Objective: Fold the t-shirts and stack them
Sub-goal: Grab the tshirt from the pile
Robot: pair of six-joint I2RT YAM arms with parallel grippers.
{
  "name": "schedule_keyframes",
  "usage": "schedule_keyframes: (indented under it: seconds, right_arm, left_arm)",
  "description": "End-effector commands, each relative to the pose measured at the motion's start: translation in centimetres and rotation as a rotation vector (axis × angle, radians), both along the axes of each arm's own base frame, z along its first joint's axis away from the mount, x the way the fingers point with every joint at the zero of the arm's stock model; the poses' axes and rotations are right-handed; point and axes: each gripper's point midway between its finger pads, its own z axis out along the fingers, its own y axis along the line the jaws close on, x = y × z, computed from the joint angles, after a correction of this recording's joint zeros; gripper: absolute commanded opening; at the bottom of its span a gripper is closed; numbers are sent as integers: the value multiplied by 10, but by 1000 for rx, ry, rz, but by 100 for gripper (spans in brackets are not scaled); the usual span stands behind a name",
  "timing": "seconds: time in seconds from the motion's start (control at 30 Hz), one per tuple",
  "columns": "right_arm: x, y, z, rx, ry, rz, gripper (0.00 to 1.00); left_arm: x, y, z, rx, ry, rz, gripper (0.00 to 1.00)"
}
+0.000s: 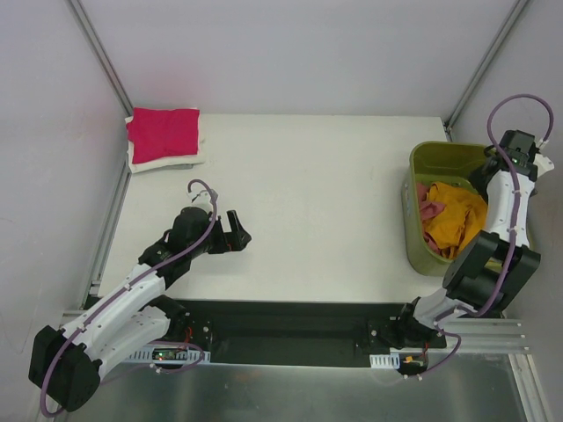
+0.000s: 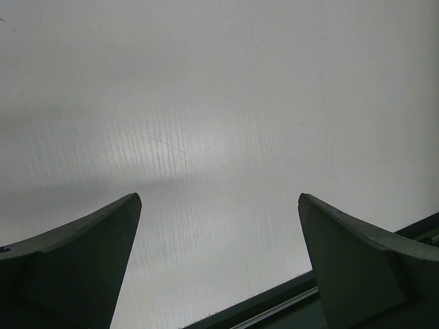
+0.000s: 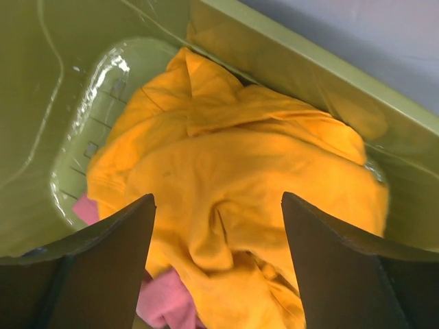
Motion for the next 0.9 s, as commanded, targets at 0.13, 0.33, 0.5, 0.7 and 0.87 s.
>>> schedule_keyframes:
  seconds: [0.13,0.33,0.5,0.7,0.87]
  right_arm:
    - [18,-12,-16,8,-54,-84,72]
    - [18,-12,-33,28,-24,-99,62]
    - [15,-11,-33,32,-24,-112,27]
    - [6,-9,28,-54,-161,-95,1]
    - [-13,-3,123,-190,-346,-60,1]
  left_arm:
    - [8,2,11,4,-59,10,99]
    - [9,4,14,10,-79,15,99]
    - [8,5,17,3,-91,15,99]
    - [8,4,18,-2,-94,14,100]
    - [6,3,18,-12,-89,8,99]
